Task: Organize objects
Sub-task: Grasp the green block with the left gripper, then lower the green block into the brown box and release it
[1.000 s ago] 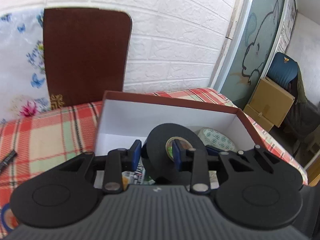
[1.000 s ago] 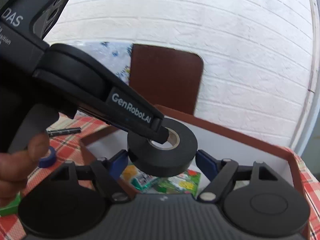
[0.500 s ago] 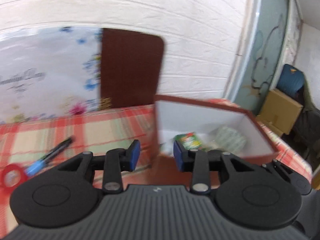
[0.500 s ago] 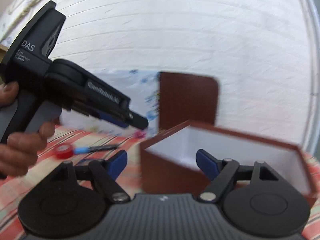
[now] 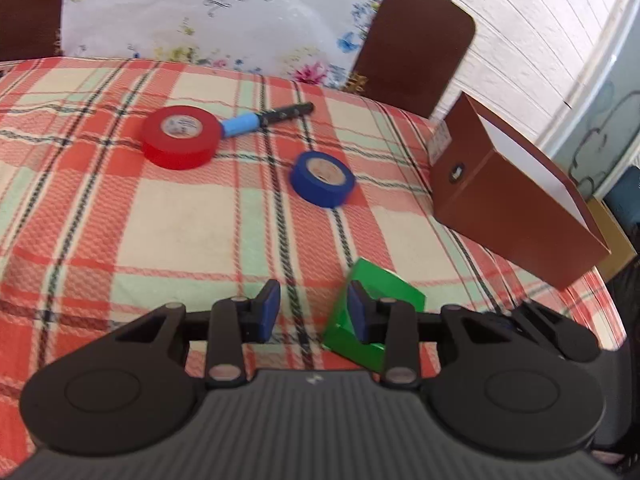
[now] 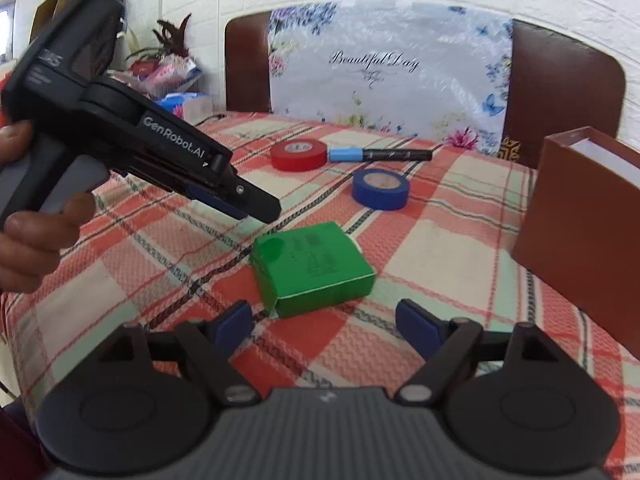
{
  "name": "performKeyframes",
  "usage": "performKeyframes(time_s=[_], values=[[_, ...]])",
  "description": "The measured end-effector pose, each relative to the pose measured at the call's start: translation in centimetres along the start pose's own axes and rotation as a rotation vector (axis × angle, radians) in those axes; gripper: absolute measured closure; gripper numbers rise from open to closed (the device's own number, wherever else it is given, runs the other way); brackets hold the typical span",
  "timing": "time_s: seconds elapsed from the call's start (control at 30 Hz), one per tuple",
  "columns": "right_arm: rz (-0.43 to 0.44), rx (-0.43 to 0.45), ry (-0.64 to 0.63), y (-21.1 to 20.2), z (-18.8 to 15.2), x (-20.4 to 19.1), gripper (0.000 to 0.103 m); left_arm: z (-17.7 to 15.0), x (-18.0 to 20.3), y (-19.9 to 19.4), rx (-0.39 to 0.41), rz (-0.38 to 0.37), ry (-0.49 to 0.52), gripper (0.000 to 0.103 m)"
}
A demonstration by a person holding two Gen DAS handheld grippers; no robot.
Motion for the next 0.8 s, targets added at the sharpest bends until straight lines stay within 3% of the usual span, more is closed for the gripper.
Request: performKeyframes(time_s=[0.2, 0.27, 0.4, 0.57, 0.8], values=[[0.008, -0.039, 0.021, 2.2, 0.7, 0.2, 0.02, -1.3, 2.1, 2.2, -0.058, -0.084, -0.026, 0.061], [0.042, -0.043, 0.042, 2.5, 0.8, 0.3, 0.032, -1.4, 2.3, 2.1, -0.056, -0.078, -0.025, 0.061], [0.014, -0.011, 0.002, 1.2, 1.1, -0.1, 0.034, -0.4, 3.1, 1.0, -0.057, -0.103, -0.061, 0.064], [-0.135, 0.147, -0.095, -2.5, 4.6, 2.4, 0.034, 5.1, 9.1, 0.8, 0.031, -0.186, 0.054, 0.064], [-0.357, 0.259, -0.042, -6.4, 8.7, 12.5, 0.034, 11.2, 19.8, 5.2, 0.131, -0.287, 0.218, 0.064]])
Point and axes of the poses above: each gripper's, at about its wrist camera, not at the fingertips, and y roughly the way its jaws point, x to its right, z to its top, the point moved 10 cm from there along y, roughly the way its jaws point, and after that the axes turned 8 degrees about x, right-handed, at the moved point
